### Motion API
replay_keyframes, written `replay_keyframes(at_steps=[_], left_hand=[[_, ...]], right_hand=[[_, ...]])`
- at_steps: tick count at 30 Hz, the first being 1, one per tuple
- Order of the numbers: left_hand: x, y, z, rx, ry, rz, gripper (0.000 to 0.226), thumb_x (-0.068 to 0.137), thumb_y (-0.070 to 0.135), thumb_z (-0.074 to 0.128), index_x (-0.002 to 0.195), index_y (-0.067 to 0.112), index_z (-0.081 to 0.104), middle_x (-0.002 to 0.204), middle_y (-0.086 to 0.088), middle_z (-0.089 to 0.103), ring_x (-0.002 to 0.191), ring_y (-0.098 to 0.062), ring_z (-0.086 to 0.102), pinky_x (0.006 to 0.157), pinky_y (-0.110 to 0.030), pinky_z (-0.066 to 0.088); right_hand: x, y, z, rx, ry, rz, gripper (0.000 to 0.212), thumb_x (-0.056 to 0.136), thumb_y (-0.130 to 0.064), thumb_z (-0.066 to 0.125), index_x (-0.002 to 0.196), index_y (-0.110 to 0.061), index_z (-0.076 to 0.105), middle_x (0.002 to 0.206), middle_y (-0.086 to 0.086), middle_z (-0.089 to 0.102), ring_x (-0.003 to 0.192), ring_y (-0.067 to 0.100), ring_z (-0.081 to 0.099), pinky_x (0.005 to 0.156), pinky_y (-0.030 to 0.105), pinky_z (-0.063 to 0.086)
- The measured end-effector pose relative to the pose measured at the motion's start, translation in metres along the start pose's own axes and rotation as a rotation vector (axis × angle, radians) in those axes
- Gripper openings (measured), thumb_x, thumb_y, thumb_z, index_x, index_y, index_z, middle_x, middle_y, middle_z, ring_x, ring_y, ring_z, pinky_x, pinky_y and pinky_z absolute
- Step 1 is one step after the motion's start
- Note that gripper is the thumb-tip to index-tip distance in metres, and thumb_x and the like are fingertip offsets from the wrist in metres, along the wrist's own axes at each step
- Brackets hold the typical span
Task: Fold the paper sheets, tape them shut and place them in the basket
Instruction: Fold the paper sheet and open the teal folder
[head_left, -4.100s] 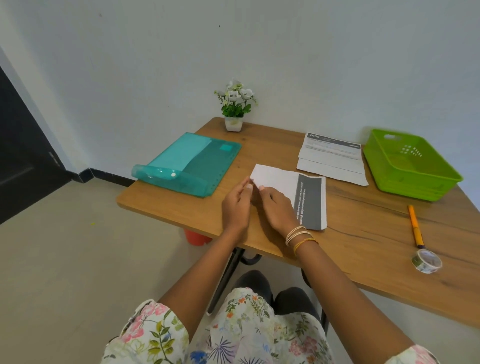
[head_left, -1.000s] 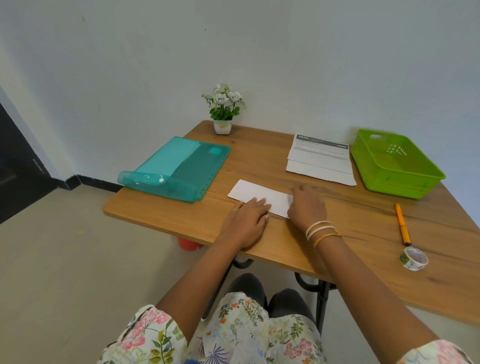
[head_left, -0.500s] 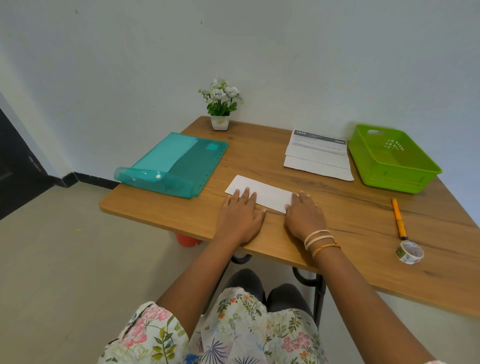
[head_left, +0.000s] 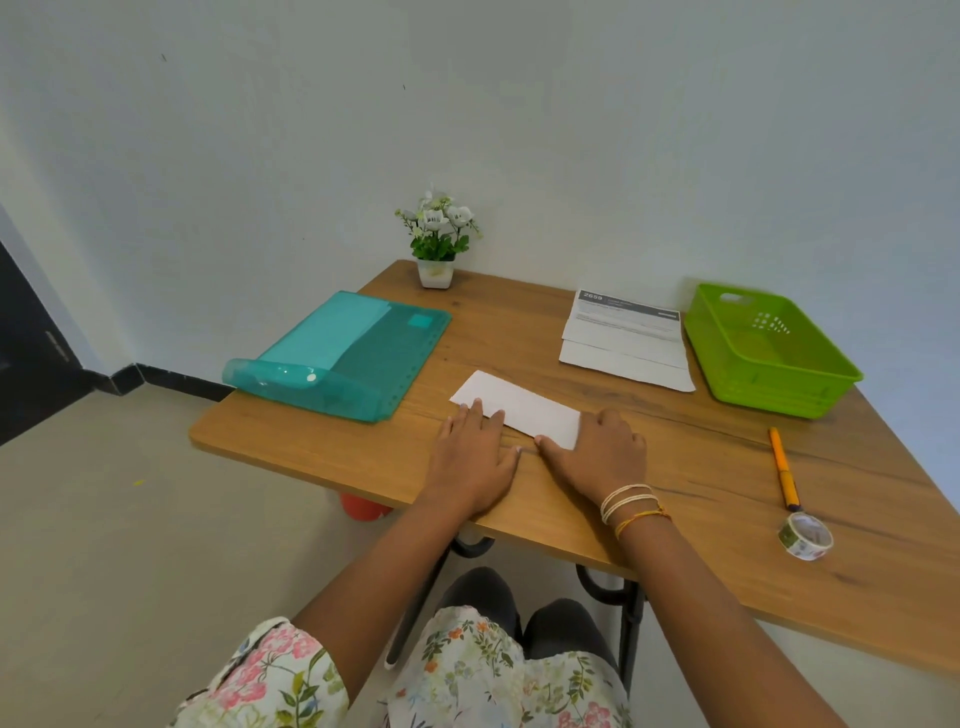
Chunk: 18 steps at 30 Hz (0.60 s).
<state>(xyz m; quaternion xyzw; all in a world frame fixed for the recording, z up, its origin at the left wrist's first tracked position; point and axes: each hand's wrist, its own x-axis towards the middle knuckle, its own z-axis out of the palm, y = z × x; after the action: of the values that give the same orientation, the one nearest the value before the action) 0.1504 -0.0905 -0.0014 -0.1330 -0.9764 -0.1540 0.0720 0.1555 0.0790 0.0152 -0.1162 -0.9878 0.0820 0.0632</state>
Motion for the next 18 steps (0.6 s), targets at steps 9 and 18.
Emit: replay_keyframes(at_steps=[9,18], left_hand=[[-0.003,-0.021,-0.010,-0.110,0.152,0.062,0.041,0.094,0.036,0.047,0.131,0.020,0.053,0.143,-0.006,0.048,0.133,-0.019,0.041,0.110,-0.038,0.029],[0.000,-0.086,-0.051,-0.003,0.386,-0.075,0.039,0.088,0.024,0.056,0.127,0.019,0.056,0.137,-0.006,0.051,0.132,-0.018,0.040,0.117,-0.044,0.014]], right_hand=[[0.014,-0.009,-0.002,-0.064,0.097,0.167,0.080,0.077,-0.076,0.042,0.125,-0.014,0.053,0.126,0.013,0.055,0.116,0.030,0.050,0.097,0.042,0.040],[0.010,-0.102,-0.012,0.232,0.062,-0.227,0.061,0.083,-0.047,0.058,0.133,-0.014,0.047,0.128,0.011,0.051,0.118,0.028,0.049,0.100,0.039,0.041]])
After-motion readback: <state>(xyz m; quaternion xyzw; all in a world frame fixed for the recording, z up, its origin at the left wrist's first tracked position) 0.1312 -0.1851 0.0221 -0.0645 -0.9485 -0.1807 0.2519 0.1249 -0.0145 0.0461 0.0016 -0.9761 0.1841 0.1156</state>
